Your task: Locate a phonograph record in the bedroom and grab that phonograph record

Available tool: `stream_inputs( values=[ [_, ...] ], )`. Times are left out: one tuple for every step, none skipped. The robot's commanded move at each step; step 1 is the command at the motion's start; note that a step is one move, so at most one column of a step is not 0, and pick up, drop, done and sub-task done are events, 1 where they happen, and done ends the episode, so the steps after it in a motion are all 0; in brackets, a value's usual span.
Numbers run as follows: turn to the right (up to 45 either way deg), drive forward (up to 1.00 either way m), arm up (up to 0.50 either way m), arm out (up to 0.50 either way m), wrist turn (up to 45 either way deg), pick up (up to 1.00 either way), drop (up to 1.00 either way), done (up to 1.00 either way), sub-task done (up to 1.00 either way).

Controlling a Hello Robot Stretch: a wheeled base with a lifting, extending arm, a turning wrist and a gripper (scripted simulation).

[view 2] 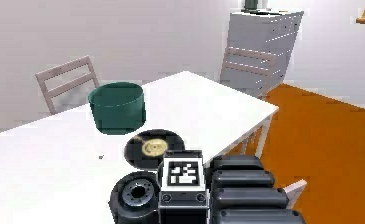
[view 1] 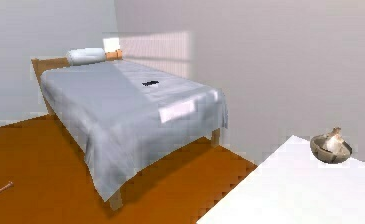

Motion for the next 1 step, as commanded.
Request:
stream_inputs(
  values=[
    [15.0,0.0,0.0,0.0,0.0,0.0,0.0,0.0,0.0]
  ],
)
